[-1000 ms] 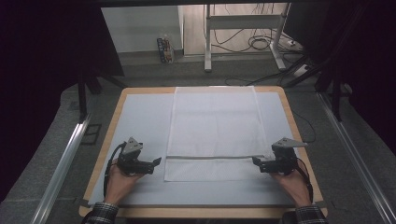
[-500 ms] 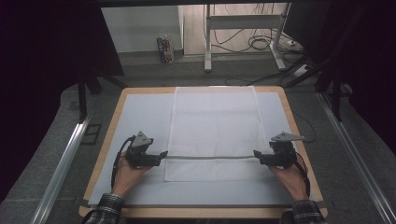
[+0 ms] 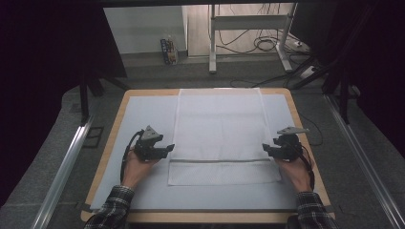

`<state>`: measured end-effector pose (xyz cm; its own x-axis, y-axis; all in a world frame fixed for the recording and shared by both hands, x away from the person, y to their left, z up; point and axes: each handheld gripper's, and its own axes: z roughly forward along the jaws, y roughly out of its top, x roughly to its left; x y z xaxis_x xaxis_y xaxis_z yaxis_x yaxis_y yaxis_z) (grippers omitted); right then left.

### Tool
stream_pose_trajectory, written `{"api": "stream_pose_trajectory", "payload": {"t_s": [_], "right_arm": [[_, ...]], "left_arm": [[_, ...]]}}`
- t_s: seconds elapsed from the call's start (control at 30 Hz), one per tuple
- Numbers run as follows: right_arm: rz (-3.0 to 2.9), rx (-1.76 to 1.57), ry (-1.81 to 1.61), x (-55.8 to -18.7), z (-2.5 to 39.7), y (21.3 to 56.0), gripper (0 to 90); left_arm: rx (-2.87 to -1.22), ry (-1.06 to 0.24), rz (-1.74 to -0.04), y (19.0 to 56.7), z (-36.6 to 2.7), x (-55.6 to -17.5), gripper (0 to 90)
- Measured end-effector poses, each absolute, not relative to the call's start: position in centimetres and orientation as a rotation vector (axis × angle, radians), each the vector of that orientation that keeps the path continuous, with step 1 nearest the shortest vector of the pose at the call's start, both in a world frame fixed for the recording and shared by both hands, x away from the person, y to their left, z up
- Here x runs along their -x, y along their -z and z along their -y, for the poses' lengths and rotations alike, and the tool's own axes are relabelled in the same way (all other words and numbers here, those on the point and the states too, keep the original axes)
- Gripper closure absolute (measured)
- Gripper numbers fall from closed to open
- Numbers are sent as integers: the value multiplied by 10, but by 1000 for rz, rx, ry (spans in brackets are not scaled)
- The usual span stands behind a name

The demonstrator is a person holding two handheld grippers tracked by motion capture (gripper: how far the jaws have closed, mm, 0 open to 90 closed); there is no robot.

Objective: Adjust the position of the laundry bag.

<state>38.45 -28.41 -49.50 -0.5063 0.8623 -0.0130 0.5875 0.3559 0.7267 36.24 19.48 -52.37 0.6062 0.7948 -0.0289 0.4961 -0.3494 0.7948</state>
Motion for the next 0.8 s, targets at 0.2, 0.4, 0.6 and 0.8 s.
{"api": "stream_pose_trajectory", "payload": {"t_s": [0.2, 0.4, 0.6, 0.8], "right_arm": [[-2214, -1274, -902, -395, 290, 498, 547], [-2229, -1267, -883, -403, 292, 502, 575], [-2226, -1245, -867, -410, 291, 506, 579], [-2230, -1266, -865, -416, 293, 508, 629]], "left_arm": [[-2044, -473, -1012, 527, -185, -370, 365], [-2062, -497, -1035, 530, -181, -378, 444], [-2055, -493, -1061, 533, -180, -385, 460], [-2076, -509, -1068, 536, -176, -389, 457]]}}
